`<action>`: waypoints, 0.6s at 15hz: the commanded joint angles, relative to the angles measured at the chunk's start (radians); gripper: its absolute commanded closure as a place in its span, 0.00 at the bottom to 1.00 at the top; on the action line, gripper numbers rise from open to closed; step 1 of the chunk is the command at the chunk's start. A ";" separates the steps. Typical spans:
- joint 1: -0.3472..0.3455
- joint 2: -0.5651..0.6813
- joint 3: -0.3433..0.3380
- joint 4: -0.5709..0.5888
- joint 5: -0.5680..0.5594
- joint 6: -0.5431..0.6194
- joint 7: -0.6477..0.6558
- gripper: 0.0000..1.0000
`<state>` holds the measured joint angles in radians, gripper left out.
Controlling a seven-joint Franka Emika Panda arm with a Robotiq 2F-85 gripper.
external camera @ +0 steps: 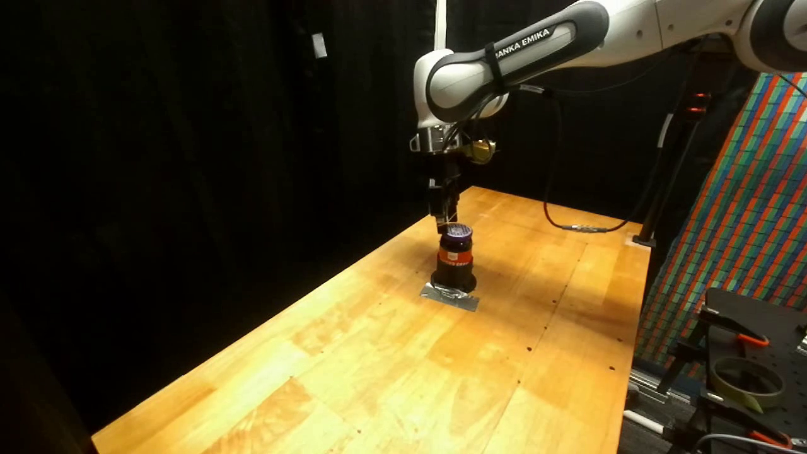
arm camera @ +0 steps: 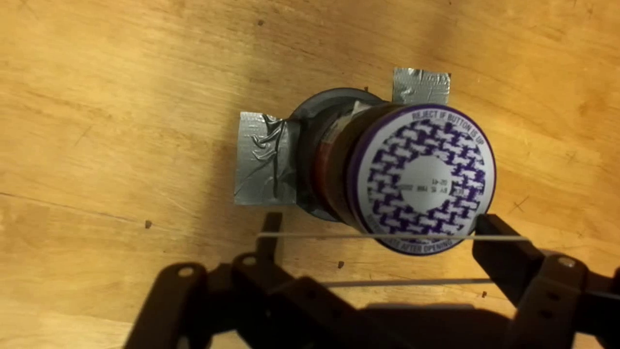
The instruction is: Put a rubber band around the base of the cup
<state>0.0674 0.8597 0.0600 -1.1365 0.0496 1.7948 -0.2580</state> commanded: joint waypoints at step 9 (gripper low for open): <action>0.001 0.305 0.027 0.540 0.002 -0.419 0.012 0.00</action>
<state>0.0711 1.0757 0.0676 -0.7506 0.0447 1.4927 -0.2512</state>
